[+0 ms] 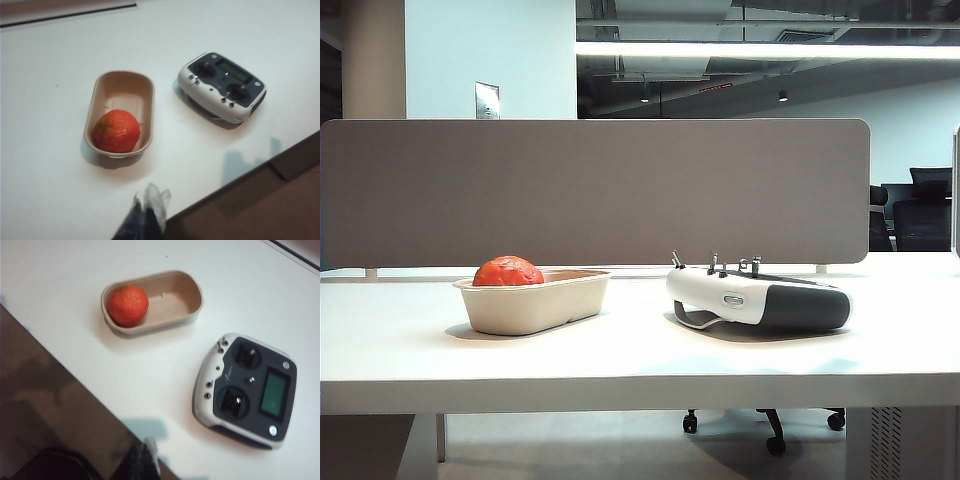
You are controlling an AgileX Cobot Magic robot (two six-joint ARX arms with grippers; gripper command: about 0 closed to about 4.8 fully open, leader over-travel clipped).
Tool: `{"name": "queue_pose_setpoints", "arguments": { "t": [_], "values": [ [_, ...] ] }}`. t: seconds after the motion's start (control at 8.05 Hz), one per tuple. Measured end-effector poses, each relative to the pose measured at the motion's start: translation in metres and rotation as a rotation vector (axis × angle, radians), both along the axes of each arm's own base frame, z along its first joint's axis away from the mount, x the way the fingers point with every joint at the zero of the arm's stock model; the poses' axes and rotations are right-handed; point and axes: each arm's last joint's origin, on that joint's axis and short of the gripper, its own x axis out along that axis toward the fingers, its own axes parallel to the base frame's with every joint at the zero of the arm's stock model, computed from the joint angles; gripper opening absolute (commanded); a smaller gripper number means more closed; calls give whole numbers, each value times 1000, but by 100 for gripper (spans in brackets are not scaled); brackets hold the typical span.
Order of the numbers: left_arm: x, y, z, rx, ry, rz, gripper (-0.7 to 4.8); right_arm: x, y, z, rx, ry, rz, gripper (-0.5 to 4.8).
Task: Pick up the orange and place it into the paper lunchbox.
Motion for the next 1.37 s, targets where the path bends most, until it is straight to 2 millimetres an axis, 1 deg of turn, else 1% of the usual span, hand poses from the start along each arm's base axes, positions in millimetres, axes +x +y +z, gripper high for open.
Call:
{"name": "queue_pose_setpoints", "arguments": {
  "t": [0.12, 0.25, 0.37, 0.5, 0.62, 0.75, 0.87, 1.12, 1.24, 1.37],
  "values": [
    [-9, 1, -19, 2, 29, -6, -6, -30, -26, -25, -32, 16, -18, -5],
    [-45, 13, -107, -5, -145, 190, -6, -87, -79, -109, 176, -318, -154, -5],
    [-46, 14, -110, -16, -154, 197, -6, -89, -82, -112, 181, -339, -186, -4],
    [-49, 14, -114, -61, -282, 209, -6, -95, -92, -120, 165, -401, -321, -5],
    [-48, 14, -115, -64, -287, 210, -6, -95, -92, -120, 166, -406, -331, -5],
    [-44, 14, -131, -75, -239, 222, -6, -98, -95, -119, 187, -425, -333, -4],
    [-42, 13, -134, -80, -235, 231, -6, -98, -95, -118, 188, -427, -334, -5],
    [-33, 13, -146, -120, -328, 261, -6, -98, -95, -118, 187, -428, -338, -5],
    [-31, 12, -151, -122, -333, 265, -6, -98, -95, -118, 187, -428, -337, -4],
    [-31, 13, -150, -123, -344, 272, -6, -98, -95, -118, 187, -428, -337, -5]
  ]
}}
